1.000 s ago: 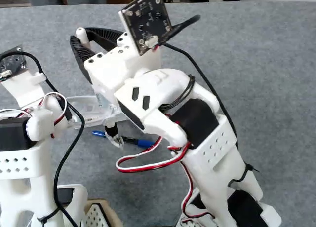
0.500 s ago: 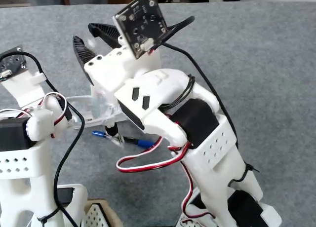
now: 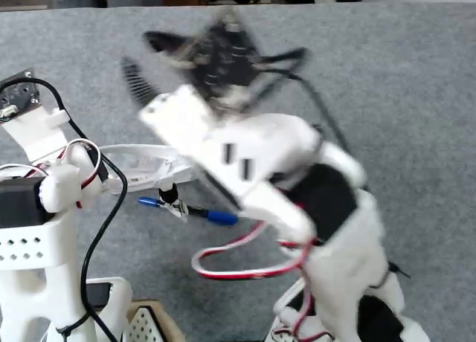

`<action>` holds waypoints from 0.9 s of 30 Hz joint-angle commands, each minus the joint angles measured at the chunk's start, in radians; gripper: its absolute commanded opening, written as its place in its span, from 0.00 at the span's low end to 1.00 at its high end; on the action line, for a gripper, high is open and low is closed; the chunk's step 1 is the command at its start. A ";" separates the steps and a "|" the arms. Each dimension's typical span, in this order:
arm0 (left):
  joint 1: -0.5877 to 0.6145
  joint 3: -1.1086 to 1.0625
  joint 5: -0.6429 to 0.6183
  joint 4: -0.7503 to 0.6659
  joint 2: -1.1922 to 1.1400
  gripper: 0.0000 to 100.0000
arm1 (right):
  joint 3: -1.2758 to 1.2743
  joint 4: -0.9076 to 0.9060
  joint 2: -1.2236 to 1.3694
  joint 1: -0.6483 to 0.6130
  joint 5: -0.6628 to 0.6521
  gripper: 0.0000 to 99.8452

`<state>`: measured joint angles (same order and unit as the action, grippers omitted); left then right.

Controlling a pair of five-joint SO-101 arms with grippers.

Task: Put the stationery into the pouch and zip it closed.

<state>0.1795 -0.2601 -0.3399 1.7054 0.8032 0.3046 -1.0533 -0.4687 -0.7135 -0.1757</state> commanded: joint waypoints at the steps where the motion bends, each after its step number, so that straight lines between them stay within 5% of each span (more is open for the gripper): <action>1: 0.013 0.024 0.000 -0.025 0.018 0.03 | 0.027 -0.109 -0.067 0.155 -0.057 0.12; 6: 0.015 0.024 -0.002 -0.026 0.018 0.03 | -0.159 -0.334 -0.076 0.353 -0.121 0.12; 10: 0.031 0.024 -0.005 -0.026 0.020 0.03 | -0.458 -0.373 -0.071 0.396 -0.196 0.13; 20: 0.133 0.024 -0.006 -0.023 0.017 0.03 | -0.885 -0.199 -0.059 0.333 -0.301 0.13; 27: 0.133 0.024 -0.006 -0.021 0.018 0.03 | -0.852 -0.259 0.220 0.164 -0.307 0.13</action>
<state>0.2977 -0.2601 -0.3399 1.7054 0.8032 -0.6007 -1.2988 -0.3552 -0.4941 -0.4749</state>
